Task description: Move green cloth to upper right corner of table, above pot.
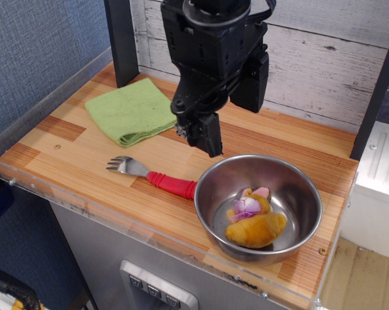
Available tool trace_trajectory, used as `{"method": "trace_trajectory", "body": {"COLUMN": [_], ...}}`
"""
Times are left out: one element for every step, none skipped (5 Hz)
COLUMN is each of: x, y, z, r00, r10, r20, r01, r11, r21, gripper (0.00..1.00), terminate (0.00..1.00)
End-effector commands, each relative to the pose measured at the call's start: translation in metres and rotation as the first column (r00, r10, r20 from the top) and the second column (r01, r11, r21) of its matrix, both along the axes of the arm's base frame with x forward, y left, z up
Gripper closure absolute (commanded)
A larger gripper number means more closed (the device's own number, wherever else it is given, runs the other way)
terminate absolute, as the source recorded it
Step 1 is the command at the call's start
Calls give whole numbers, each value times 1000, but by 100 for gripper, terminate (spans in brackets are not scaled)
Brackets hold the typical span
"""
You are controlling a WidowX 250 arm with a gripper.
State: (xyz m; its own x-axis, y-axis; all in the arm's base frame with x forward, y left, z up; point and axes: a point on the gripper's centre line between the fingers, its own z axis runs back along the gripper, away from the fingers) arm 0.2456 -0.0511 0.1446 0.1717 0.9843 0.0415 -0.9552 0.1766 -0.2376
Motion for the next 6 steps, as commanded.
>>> {"method": "trace_trajectory", "body": {"x": [0, 11, 20, 25, 38, 53], "y": [0, 32, 51, 72, 88, 111], "z": [0, 2, 0, -3, -17, -20], "r00": [1000, 1000, 997, 994, 984, 973], "r10": [0, 28, 70, 106, 174, 227], "r20": [0, 8, 11, 6, 34, 33], "r01": [0, -29, -70, -106, -173, -227], "r11": [1000, 999, 997, 994, 985, 974], "r21": [0, 14, 19, 13, -15, -1], "gripper": [0, 0, 0, 0, 0, 0], "terminate": [0, 0, 0, 0, 0, 0]}}
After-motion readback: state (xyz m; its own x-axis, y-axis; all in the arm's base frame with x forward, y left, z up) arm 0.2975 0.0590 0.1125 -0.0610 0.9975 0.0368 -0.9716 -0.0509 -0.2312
